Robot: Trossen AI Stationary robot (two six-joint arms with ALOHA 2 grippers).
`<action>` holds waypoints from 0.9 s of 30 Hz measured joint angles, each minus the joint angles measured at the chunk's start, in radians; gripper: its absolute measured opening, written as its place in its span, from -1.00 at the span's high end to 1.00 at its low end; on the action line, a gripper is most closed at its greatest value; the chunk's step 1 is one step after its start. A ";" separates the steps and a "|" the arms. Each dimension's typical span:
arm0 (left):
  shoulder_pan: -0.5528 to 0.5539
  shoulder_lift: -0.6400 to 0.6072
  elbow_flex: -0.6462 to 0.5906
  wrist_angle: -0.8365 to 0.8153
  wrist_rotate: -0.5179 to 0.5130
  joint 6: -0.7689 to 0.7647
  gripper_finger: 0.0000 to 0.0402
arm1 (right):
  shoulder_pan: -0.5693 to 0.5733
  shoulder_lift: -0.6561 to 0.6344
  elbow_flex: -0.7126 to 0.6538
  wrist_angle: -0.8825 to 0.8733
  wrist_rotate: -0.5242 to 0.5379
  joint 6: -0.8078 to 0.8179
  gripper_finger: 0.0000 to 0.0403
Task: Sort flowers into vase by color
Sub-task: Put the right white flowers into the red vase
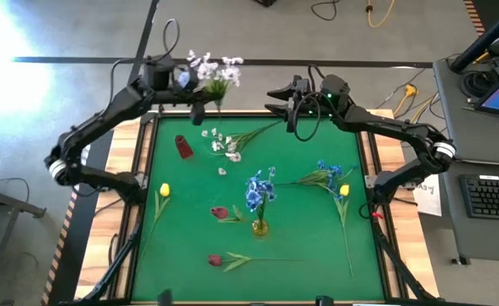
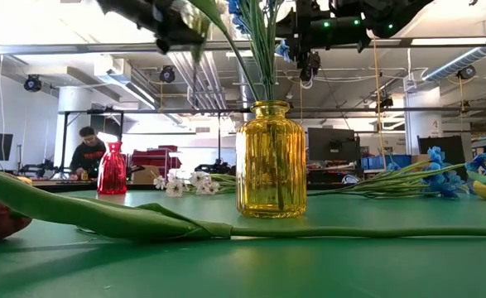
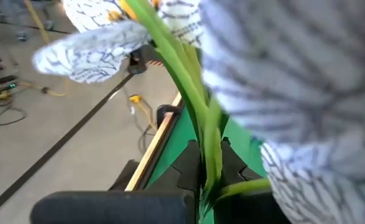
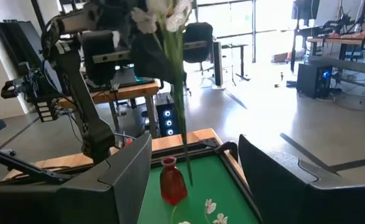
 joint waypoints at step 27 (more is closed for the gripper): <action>0.009 -0.688 -0.481 -0.095 -0.585 -0.335 1.00 | 0.000 0.001 0.000 -0.003 0.000 -0.007 -0.16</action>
